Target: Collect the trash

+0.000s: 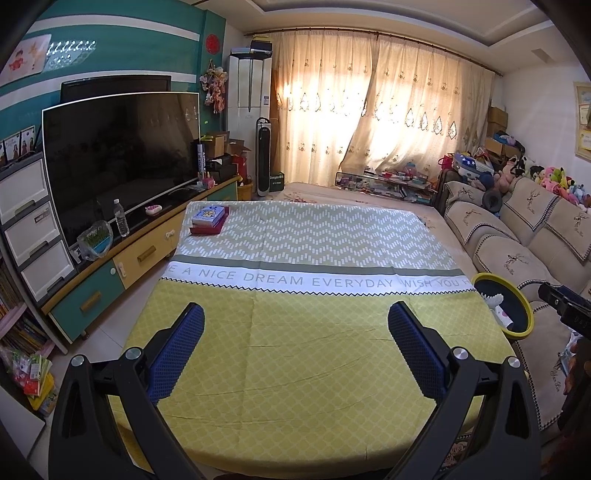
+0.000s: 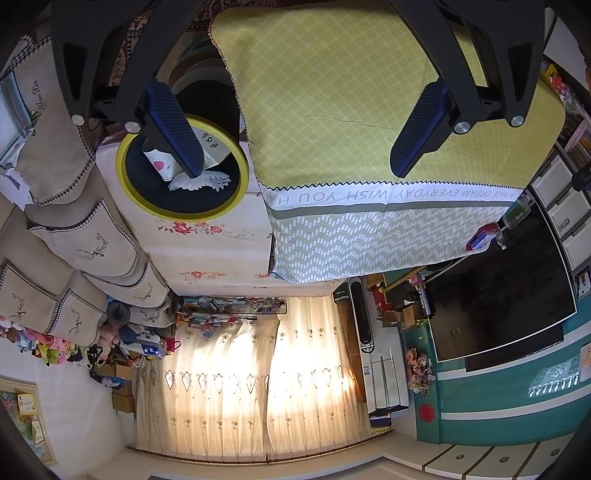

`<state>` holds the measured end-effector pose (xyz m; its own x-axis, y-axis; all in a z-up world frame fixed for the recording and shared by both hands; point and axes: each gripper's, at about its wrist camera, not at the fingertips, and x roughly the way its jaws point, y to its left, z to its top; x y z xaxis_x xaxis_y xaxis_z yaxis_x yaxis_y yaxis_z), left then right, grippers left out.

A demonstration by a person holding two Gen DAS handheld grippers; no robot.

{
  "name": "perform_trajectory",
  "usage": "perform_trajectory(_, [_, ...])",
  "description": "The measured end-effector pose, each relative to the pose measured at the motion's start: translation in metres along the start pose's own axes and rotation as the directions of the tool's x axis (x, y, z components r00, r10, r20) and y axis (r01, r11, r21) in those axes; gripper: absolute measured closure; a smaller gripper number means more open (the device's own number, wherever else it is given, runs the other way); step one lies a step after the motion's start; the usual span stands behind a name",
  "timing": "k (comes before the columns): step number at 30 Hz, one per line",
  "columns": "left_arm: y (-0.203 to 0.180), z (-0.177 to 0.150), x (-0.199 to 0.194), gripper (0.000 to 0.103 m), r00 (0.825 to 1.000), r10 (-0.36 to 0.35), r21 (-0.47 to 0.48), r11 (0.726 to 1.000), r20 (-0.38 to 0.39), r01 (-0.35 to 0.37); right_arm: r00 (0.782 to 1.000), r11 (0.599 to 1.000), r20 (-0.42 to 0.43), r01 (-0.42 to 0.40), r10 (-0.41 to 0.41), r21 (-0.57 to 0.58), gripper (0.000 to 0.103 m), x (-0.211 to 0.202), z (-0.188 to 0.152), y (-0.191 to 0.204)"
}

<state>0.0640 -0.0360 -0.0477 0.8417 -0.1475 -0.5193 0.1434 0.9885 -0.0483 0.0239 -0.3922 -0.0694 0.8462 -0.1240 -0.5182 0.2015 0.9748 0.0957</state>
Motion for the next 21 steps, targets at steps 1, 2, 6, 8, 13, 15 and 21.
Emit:
perform_trajectory(1, [0.000,0.000,0.000,0.005,1.000,-0.003,-0.001,1.000,-0.001,0.003,1.000,1.000,0.000,0.000,0.000,0.000,0.007,0.000,0.000,0.000])
perform_trajectory(2, [0.000,0.000,0.000,0.005,1.000,-0.007,-0.004,1.000,-0.004,0.007,1.000,1.000,0.000,0.000,0.000,0.000,0.007,0.001,0.000,0.000])
perform_trajectory(6, [-0.001,0.001,0.004,0.005,0.999,-0.030,-0.006,1.000,-0.016,0.030,1.000,1.000,-0.001,0.000,0.000,0.000,0.007,0.001,0.000,0.001])
perform_trajectory(8, [-0.002,0.002,0.003,0.005,1.000,-0.031,-0.002,1.000,0.002,0.031,1.000,1.000,-0.001,-0.001,0.001,0.001,0.007,0.001,0.000,0.001])
perform_trajectory(13, [-0.002,0.005,0.008,0.005,1.000,-0.028,0.004,1.000,0.005,0.028,1.000,1.000,-0.009,-0.011,0.011,0.001,0.007,0.005,0.000,0.001])
perform_trajectory(15, [0.000,0.008,0.016,0.005,0.999,-0.024,0.000,1.000,-0.021,0.024,0.999,0.999,-0.011,-0.035,0.035,0.001,0.007,0.011,0.004,0.003])
perform_trajectory(21, [0.018,0.030,0.088,0.005,0.994,0.051,0.040,0.998,-0.097,-0.048,0.997,0.996,-0.031,-0.076,0.075,-0.039,0.007,0.055,0.037,0.026])
